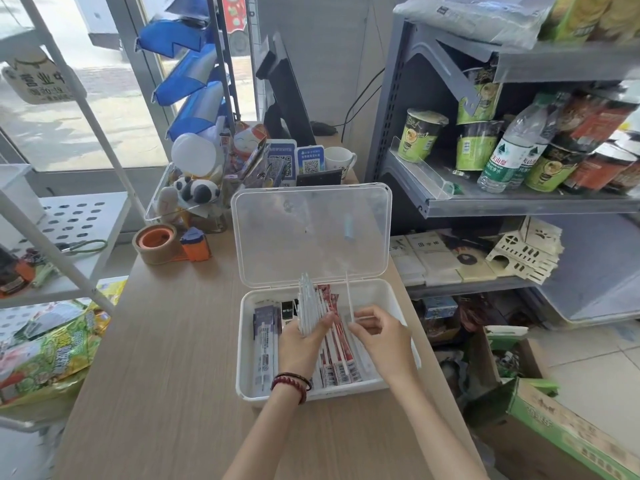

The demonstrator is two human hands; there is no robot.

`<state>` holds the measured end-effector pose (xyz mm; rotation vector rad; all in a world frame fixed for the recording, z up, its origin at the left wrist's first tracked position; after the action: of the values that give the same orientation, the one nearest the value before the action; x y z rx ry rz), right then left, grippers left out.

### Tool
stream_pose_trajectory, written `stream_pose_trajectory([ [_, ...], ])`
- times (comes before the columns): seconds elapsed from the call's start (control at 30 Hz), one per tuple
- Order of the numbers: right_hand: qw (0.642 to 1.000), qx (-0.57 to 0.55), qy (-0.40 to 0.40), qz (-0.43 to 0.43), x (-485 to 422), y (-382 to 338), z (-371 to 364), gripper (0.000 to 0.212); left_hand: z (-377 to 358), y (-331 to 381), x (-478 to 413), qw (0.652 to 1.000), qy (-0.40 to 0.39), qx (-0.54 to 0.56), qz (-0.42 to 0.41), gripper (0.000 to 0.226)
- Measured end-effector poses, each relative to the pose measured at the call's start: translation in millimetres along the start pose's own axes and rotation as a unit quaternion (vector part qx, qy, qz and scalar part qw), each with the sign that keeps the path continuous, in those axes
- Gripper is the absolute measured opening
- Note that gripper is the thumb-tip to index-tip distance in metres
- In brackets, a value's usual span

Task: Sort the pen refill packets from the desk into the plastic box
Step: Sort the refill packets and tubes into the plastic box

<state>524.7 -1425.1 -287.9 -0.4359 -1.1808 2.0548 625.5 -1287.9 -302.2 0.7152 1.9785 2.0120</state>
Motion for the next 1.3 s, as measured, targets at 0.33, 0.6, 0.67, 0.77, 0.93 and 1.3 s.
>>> stream_pose_trajectory([
  [0.33, 0.983, 0.174, -0.031, -0.051, -1.6, 20.5, -16.6, 0.014, 8.8, -5.5, 0.3, 0.999, 0.042, 0.014, 0.019, 0.037],
  [0.6, 0.977, 0.206, -0.014, -0.055, 0.4, 21.8, -13.9, 0.016, 10.3, -3.2, 0.7, 0.999, 0.051, 0.002, 0.012, 0.031],
  [0.67, 0.984, 0.174, 0.000, -0.033, 1.3, 13.9, -11.5, 0.017, 10.1, -3.4, 0.6, 0.999, 0.052, 0.002, 0.015, 0.033],
  [0.77, 0.997, 0.075, -0.001, 0.012, 7.1, -4.4, -8.1, 0.024, 9.9, -4.9, 0.0, 0.998, 0.055, -0.004, 0.023, 0.024],
  [0.93, 0.994, 0.012, -0.087, 0.063, 18.1, -12.6, -19.5, 0.016, 9.9, -5.6, -1.2, 0.998, 0.052, -0.015, 0.022, 0.032],
  [1.3, 0.994, 0.092, 0.041, 0.032, 2.8, 5.4, -6.6, 0.009, 10.1, -2.3, 1.4, 0.999, 0.048, 0.010, 0.019, 0.027],
])
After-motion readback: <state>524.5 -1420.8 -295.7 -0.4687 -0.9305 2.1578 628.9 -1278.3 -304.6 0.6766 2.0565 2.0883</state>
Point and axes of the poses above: each hand's wrist, its own x-axis away from the middle knuckle, its own z-axis out of the back of the hand, y = z × x, the point moved 8 cm from there along -x, towards the middle knuckle, and after that the axes turned 3 degrees about x, right-handed, at the moved point
